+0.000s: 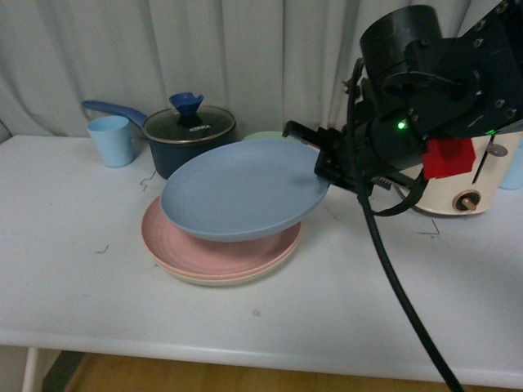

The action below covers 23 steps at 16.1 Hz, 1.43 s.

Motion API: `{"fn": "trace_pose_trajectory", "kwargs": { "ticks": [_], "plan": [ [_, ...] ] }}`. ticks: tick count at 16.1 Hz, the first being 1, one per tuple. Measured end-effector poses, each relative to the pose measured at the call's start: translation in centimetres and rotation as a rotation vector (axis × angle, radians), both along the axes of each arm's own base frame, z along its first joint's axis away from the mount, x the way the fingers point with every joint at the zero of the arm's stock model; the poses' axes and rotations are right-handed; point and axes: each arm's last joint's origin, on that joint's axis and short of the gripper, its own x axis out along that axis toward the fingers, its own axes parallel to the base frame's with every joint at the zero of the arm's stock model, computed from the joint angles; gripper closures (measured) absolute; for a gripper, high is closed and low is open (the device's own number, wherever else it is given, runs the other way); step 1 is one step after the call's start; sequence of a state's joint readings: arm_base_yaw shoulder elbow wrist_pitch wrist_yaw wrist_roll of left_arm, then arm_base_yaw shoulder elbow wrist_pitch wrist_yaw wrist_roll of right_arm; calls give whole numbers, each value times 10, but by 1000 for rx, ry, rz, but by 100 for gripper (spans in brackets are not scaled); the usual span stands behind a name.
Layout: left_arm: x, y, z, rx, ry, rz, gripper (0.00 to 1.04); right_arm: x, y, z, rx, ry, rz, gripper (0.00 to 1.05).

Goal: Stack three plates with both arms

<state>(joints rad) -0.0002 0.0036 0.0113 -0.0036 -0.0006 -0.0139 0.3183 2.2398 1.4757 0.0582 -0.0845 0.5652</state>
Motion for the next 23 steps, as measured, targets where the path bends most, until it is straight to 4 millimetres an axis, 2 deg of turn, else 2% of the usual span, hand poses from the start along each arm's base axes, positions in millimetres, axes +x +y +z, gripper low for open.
{"fn": "trace_pose_trajectory", "kwargs": {
  "ticks": [3,7,12,15,16,17,18,19,21,22,23],
  "plan": [
    [0,0,0,0,0,0,7,2,15,-14,25,42,-1,102],
    [0,0,0,0,0,0,7,5,19,-24,52,75,-19,102],
    [0,0,0,0,0,0,7,4,24,-24,54,69,-5,101],
    [0,0,0,0,0,0,7,1,26,-26,51,96,5,75],
    [0,0,0,0,0,0,7,1,25,-27,53,85,1,53],
    [0,0,0,0,0,0,7,-10,17,-7,88,32,-15,18],
    [0,0,0,0,0,0,7,-22,9,49,146,-110,-10,7],
    [0,0,0,0,0,0,7,-29,3,71,159,-164,-21,6],
    [0,0,0,0,0,0,7,-39,-13,97,154,-230,-61,7],
    [0,0,0,0,0,0,7,-46,-26,104,69,-472,-145,15],
    [0,0,0,0,0,0,7,-69,-53,108,-103,-636,-228,28]
  ]
}}
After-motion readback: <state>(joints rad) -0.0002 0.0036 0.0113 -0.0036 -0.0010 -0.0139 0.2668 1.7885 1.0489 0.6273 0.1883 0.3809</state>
